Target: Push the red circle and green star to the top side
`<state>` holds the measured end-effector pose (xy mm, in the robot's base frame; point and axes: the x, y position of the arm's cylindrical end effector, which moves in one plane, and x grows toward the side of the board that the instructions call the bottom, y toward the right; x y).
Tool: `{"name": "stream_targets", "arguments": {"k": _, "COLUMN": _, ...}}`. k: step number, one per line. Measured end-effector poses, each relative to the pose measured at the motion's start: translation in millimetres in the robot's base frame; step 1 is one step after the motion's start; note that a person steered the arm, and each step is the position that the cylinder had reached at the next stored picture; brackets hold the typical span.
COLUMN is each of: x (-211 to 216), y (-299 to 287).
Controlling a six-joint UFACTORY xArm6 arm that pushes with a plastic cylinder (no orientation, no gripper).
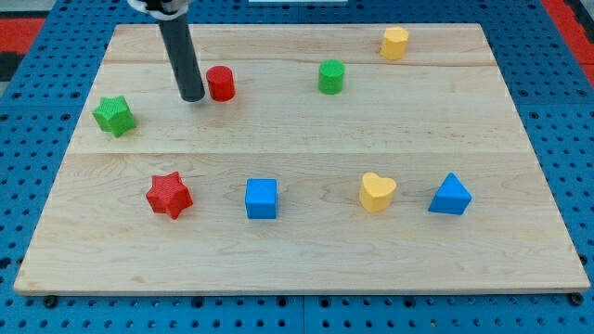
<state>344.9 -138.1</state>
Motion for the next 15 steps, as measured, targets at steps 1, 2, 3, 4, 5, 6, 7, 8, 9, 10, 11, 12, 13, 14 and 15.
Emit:
{"name": "stream_targets", "arguments": {"k": 1, "x": -8.7, "y": 16.3}}
{"name": "stream_targets", "arguments": {"k": 2, "x": -7.7, "y": 24.3}}
{"name": "stream_targets", "arguments": {"k": 3, "x": 32.0, "y": 21.5}}
{"name": "stream_targets", "arguments": {"k": 4, "x": 74.4, "y": -5.6}}
{"name": "stream_targets", "arguments": {"k": 5, "x": 99.2, "y": -42.2}}
{"name": "stream_targets", "arguments": {"k": 6, "x": 106.8, "y": -89.1}}
{"name": "stream_targets", "arguments": {"k": 7, "x": 86.8, "y": -113.3}}
{"name": "stream_targets", "arguments": {"k": 8, "x": 63.0, "y": -128.4}}
{"name": "stream_targets", "arguments": {"k": 9, "x": 50.2, "y": -103.1}}
{"name": "stream_targets", "arguments": {"k": 10, "x": 41.3, "y": -83.6}}
{"name": "stream_targets", "arguments": {"k": 11, "x": 6.2, "y": -62.5}}
{"name": "stream_targets", "arguments": {"k": 12, "x": -27.0, "y": -39.7}}
{"name": "stream_targets", "arguments": {"k": 13, "x": -37.8, "y": -16.9}}
{"name": "stream_targets", "arguments": {"k": 14, "x": -48.8, "y": 9.2}}
{"name": "stream_targets", "arguments": {"k": 15, "x": -70.8, "y": 15.9}}
